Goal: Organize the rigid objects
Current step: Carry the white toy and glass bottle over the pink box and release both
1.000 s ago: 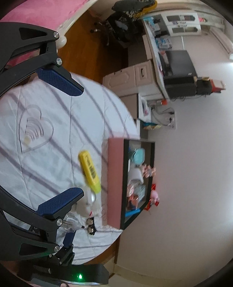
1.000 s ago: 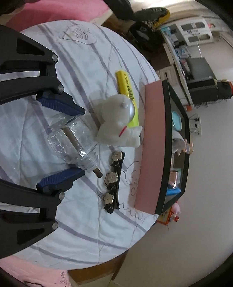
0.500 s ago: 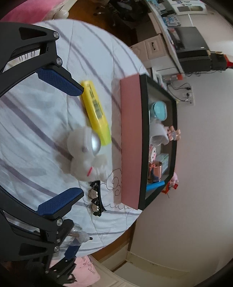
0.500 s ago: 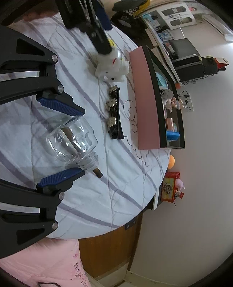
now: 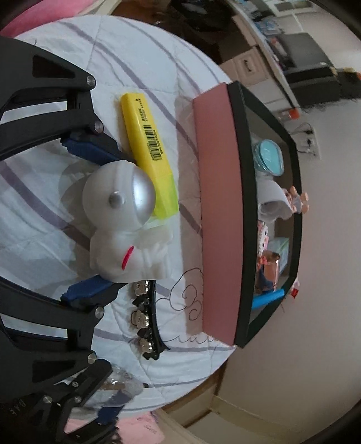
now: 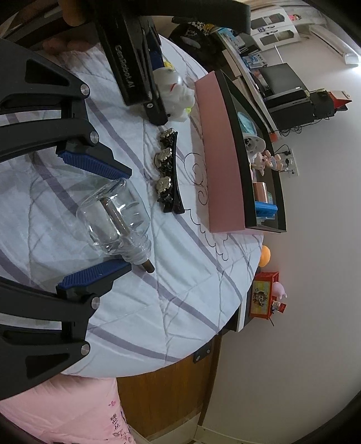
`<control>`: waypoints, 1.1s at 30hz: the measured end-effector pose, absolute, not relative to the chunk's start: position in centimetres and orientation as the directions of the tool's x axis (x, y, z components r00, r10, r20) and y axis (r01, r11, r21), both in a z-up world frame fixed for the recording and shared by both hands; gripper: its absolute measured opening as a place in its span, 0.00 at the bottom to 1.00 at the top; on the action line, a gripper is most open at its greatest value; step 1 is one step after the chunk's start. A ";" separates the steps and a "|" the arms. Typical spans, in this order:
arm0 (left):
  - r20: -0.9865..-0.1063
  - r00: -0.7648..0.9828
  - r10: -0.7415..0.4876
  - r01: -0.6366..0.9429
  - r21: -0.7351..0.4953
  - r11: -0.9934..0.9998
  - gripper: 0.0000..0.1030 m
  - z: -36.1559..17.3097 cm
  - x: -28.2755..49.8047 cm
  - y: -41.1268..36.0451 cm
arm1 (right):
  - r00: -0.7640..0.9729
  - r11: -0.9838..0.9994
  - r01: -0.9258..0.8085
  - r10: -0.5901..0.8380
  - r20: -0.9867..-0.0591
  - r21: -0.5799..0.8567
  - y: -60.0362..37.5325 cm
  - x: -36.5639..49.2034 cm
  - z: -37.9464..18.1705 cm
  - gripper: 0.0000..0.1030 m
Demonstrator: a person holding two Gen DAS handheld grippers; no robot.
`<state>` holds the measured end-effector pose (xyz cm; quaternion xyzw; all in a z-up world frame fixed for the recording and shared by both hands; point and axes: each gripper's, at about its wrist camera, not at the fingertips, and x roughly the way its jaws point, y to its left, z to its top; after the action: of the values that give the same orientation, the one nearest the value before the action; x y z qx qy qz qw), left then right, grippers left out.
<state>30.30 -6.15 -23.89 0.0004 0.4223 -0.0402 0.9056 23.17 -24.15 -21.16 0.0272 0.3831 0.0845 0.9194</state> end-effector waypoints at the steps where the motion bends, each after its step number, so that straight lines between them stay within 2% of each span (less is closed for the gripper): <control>1: -0.754 0.650 -0.092 0.081 -0.052 0.995 0.70 -23.7 30.1 -6.0 | 0.694 0.985 -0.134 0.174 -0.698 0.113 -24.1 23.1 -21.1 0.59; 15: -0.625 0.774 -0.099 0.091 -0.044 0.995 0.69 -19.1 24.2 -2.3 | 0.768 0.981 -0.154 0.195 -0.610 0.120 -22.1 20.4 -17.5 0.59; 21: -0.491 0.868 -0.075 0.065 -0.037 0.997 0.69 -14.9 20.7 -1.0 | 0.825 0.979 -0.175 0.203 -0.527 0.103 -20.5 18.1 -14.5 0.59; 27: -0.329 0.944 -0.032 0.037 0.010 0.999 0.69 -10.2 17.4 -0.9 | 0.896 0.978 -0.194 0.207 -0.394 0.073 -19.4 15.8 -9.6 0.59; 33: -0.217 0.976 -0.020 0.023 0.012 1.000 0.69 -7.0 15.4 -0.6 | 0.940 0.979 -0.195 0.201 -0.276 0.050 -18.8 14.5 -5.4 0.59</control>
<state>15.35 -0.57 -6.96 0.0070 0.1093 -0.0106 0.9939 14.50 -18.75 -5.42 0.0109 0.1414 0.1007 0.9848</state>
